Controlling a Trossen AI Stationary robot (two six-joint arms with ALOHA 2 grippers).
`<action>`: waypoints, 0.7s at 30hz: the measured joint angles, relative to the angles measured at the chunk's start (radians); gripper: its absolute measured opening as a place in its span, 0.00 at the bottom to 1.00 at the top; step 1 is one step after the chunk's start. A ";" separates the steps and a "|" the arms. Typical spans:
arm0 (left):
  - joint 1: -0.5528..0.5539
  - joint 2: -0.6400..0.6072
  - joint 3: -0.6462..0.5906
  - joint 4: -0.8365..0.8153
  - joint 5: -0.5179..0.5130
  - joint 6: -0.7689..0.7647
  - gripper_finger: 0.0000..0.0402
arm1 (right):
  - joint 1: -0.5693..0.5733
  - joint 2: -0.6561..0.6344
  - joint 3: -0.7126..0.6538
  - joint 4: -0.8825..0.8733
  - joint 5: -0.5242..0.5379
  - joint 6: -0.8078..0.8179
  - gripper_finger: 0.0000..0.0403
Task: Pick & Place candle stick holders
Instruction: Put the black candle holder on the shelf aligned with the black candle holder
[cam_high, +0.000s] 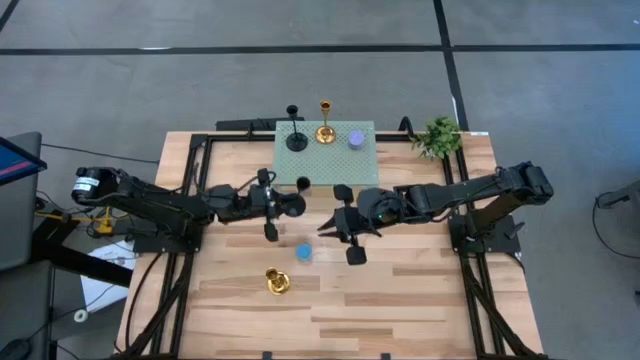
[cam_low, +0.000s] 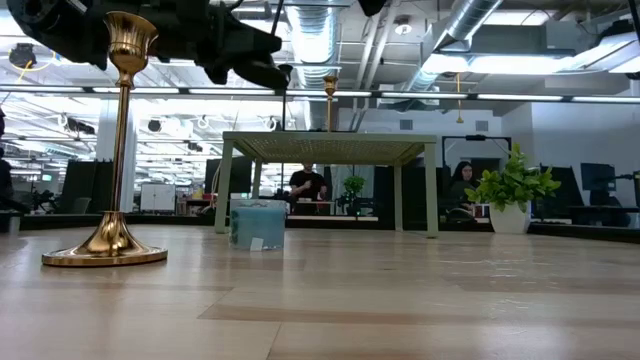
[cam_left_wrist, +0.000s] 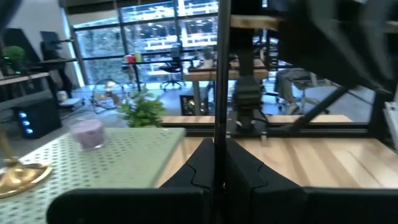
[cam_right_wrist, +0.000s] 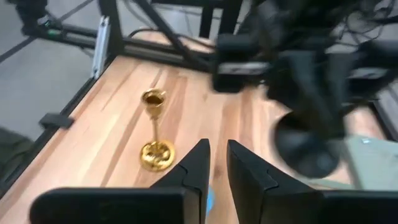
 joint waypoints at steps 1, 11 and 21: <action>0.013 -0.004 0.000 0.000 0.001 0.000 0.03 | 0.005 0.000 0.000 -0.012 0.001 0.001 0.11; 0.166 -0.008 0.000 0.000 0.007 -0.007 0.03 | 0.060 -0.032 -0.131 0.036 0.136 0.018 0.08; 0.305 -0.008 -0.025 0.009 0.156 -0.066 0.03 | 0.110 -0.203 -0.390 0.284 0.136 0.042 0.07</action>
